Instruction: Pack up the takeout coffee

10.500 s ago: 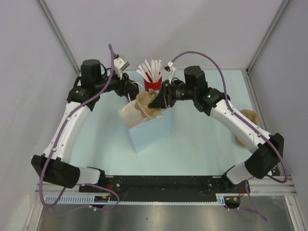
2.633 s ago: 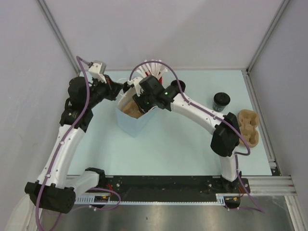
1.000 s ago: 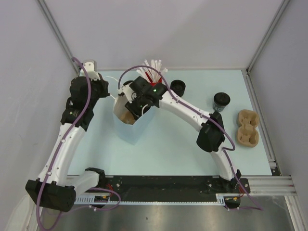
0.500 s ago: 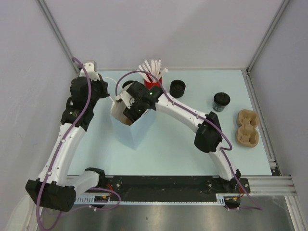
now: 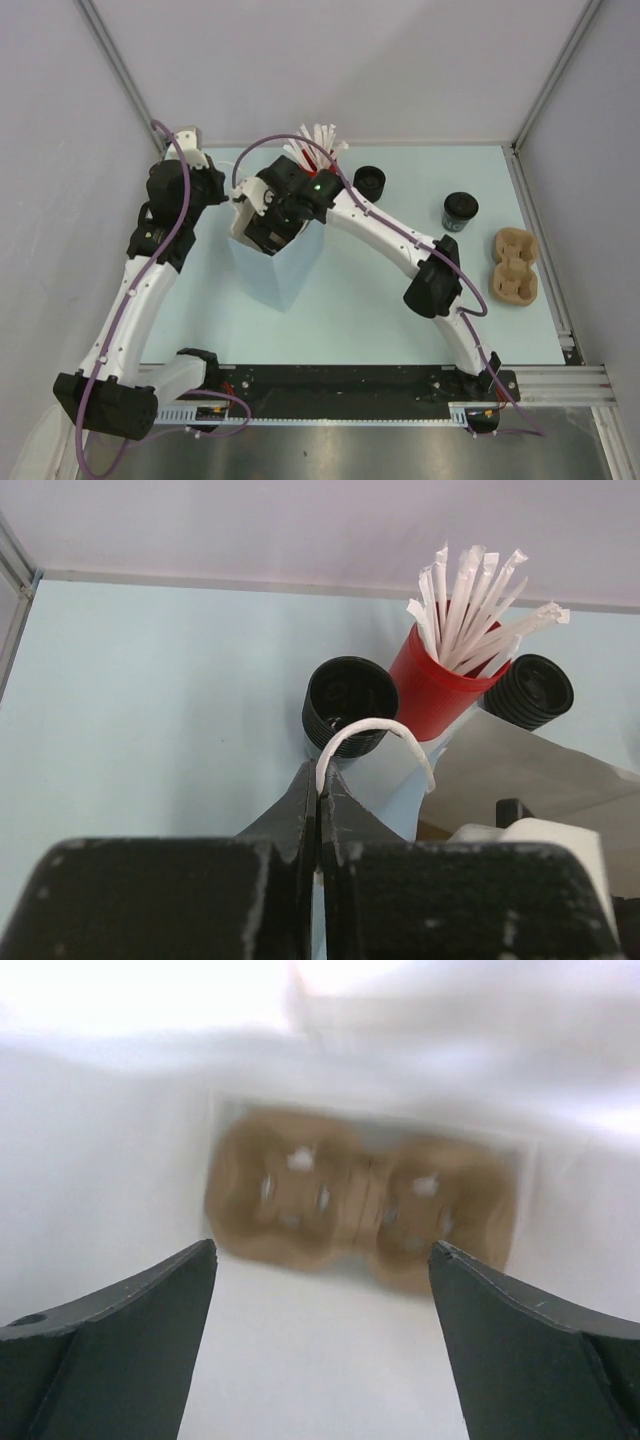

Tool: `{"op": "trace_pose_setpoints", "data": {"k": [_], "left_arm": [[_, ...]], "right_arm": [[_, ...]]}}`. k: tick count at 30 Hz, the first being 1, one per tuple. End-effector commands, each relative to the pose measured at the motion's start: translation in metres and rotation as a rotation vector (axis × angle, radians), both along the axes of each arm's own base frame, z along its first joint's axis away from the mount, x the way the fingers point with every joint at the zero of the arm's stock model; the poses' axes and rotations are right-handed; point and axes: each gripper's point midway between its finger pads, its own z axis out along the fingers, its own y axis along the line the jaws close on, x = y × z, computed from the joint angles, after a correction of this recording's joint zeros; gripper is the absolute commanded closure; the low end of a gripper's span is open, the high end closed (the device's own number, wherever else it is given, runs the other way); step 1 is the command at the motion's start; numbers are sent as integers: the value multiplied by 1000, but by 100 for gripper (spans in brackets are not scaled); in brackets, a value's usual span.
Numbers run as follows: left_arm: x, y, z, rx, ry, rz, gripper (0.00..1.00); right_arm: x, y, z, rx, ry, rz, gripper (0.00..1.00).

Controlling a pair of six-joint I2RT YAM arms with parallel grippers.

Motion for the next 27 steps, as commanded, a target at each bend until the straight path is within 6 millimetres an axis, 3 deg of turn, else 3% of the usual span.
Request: {"op": "trace_pose_setpoints", "data": {"k": [1,6,9,10,14,15,18,27], "left_arm": [[1,-2,10,-28,-34,-11,100],[0,-6,10,-28,-40,-37,99],[-2,-6,12,-31,-46,-43,98],[-2,-6,13,-31,-49,-43,98],[-6,-13,18,-38,-64,-82,98],[-6,-15,18,-43,-65,-97,98],[-10,-25,21,-53,-72,-152,98],[-14,-42,21,-77,-78,-254,100]], "right_arm": [[-1,10,91,204,-143,46,7],[-8,5,160,358,-246,59,3],[-19,-4,194,421,-293,89,2],[-21,-6,197,423,-305,93,1],[-17,-5,178,396,-286,66,1],[-19,-3,158,364,-255,72,1],[-16,1,136,348,-229,68,1],[2,5,141,362,-248,41,0]]}}
